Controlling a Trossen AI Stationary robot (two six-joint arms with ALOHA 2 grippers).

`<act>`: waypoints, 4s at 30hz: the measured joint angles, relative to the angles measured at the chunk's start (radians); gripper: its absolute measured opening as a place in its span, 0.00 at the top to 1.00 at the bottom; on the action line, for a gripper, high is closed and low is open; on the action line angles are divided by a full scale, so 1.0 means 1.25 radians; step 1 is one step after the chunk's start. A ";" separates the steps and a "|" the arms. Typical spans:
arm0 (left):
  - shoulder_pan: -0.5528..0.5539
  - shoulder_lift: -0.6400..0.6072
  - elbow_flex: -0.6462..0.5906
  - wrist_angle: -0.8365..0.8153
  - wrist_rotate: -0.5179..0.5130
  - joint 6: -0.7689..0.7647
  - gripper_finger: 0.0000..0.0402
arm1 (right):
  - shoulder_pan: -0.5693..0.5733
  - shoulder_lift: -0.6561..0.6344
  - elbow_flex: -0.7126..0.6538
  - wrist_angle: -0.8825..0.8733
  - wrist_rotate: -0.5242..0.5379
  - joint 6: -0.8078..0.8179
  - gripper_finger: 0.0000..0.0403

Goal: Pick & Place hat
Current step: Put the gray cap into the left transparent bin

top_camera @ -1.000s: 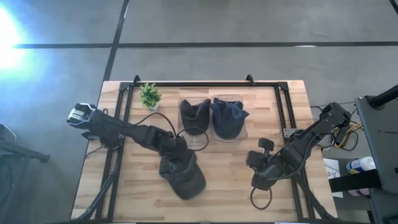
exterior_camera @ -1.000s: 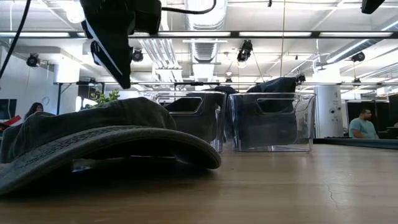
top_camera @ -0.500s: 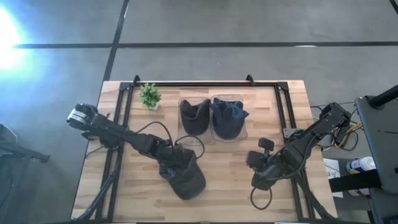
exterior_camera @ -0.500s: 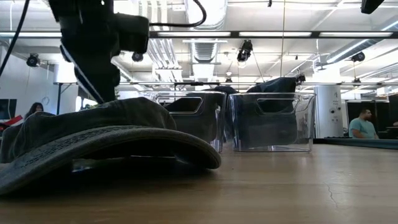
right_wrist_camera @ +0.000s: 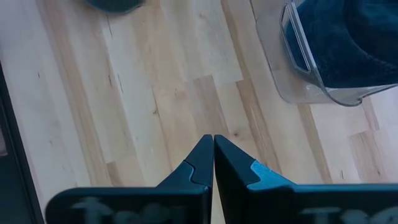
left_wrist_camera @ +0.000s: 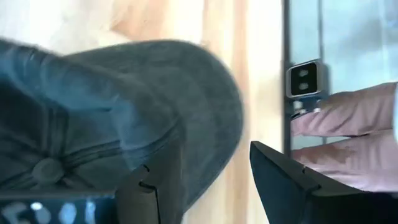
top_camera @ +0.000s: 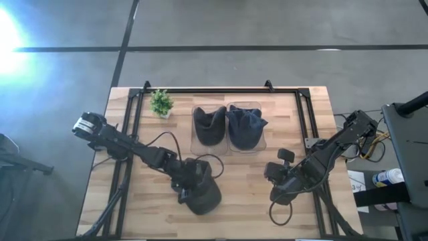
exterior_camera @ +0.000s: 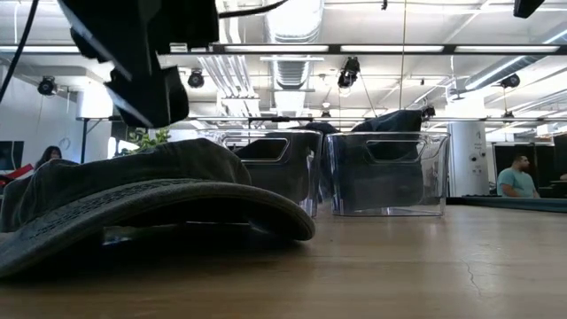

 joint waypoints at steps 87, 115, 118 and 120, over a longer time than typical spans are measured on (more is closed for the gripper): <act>0.017 -0.073 0.632 -0.697 -0.294 0.187 1.00 | 0.000 0.000 0.000 0.011 0.002 -0.032 0.98; 0.013 0.263 0.784 -1.039 -0.988 0.529 1.00 | 0.000 0.000 0.000 0.004 0.025 -0.040 0.98; 0.021 0.262 0.784 -1.003 -0.990 0.532 1.00 | 0.000 0.000 -0.001 0.004 0.032 -0.042 0.98; 0.029 0.262 0.784 -0.971 -0.979 0.548 1.00 | 0.000 0.000 -0.001 0.004 0.042 -0.043 0.98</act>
